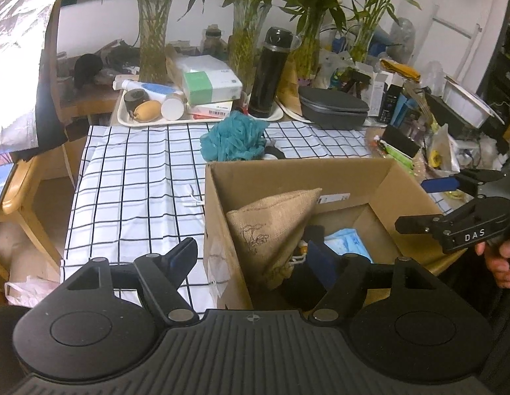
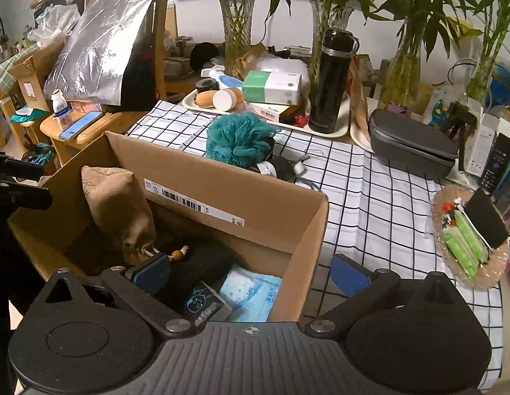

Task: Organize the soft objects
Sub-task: 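Lower the black printed pack into the box and open the right tool, then move both tools back toward the teal bath puff and black bag roll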

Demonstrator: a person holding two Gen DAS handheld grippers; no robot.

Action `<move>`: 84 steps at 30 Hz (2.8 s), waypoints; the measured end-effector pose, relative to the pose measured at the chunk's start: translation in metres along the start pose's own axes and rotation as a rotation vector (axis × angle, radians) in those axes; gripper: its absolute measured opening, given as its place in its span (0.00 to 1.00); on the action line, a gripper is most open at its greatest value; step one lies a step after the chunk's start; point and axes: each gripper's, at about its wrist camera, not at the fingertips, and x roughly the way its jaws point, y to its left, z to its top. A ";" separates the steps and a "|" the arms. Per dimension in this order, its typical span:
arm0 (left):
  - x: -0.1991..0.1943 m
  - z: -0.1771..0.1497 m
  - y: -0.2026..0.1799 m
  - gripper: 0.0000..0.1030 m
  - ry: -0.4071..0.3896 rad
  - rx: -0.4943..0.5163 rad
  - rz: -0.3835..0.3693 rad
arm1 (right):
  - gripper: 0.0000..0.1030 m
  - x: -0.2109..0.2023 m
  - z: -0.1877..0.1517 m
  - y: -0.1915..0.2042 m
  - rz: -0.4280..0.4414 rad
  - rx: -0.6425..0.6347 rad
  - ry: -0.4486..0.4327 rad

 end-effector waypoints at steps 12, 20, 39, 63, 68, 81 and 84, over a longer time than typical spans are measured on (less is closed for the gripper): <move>0.004 0.008 0.002 0.71 -0.061 0.019 -0.015 | 1.00 0.001 0.004 -0.010 -0.010 0.047 -0.017; 0.010 0.016 0.012 0.71 -0.071 -0.007 -0.020 | 1.00 0.005 0.010 -0.020 -0.028 0.056 -0.028; 0.032 0.039 0.035 0.71 -0.141 -0.009 -0.034 | 1.00 0.022 0.029 -0.052 -0.041 0.090 -0.043; 0.095 0.074 0.077 0.71 -0.182 -0.056 -0.052 | 1.00 0.056 0.066 -0.090 0.089 0.134 -0.076; 0.110 0.082 0.084 0.71 -0.191 -0.049 -0.081 | 1.00 0.068 0.071 -0.096 0.078 0.086 -0.070; 0.144 0.091 0.090 0.71 -0.167 0.001 -0.123 | 0.99 0.118 0.078 -0.103 0.090 -0.079 -0.018; 0.149 0.092 0.095 0.71 -0.151 -0.038 -0.139 | 0.99 0.131 0.080 -0.104 0.106 -0.105 -0.001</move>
